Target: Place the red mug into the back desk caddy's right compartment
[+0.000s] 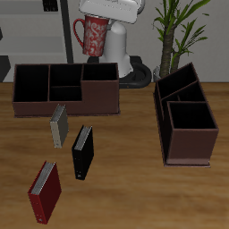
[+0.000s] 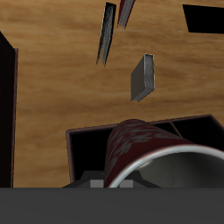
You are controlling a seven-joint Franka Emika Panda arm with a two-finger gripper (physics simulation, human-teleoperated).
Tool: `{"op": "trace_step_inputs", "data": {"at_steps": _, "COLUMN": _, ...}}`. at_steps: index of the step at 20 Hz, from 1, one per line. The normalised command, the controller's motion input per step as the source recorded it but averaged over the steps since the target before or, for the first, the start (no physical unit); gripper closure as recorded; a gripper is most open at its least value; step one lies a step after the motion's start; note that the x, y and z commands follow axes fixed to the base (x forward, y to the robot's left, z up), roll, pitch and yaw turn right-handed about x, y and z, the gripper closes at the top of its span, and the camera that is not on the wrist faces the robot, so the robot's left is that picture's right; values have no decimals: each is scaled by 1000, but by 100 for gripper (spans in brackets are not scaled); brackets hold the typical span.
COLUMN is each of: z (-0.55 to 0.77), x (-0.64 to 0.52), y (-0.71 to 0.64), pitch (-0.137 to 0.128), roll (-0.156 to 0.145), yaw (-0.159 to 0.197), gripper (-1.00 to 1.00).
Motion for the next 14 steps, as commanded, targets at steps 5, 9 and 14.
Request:
{"op": "trace_step_inputs", "data": {"at_steps": 5, "z": -135, "x": -50, "y": 71, "pitch": 29, "roll": -11, "yaw": 6, "gripper": 100}}
{"op": "trace_step_inputs", "data": {"at_steps": 9, "z": -129, "x": -181, "y": 93, "pitch": 11, "roll": 0, "yaw": 10, "gripper": 100}}
{"op": "trace_step_inputs", "data": {"at_steps": 14, "z": -115, "x": -49, "y": 91, "pitch": -1, "roll": 2, "yaw": 7, "gripper": 100}}
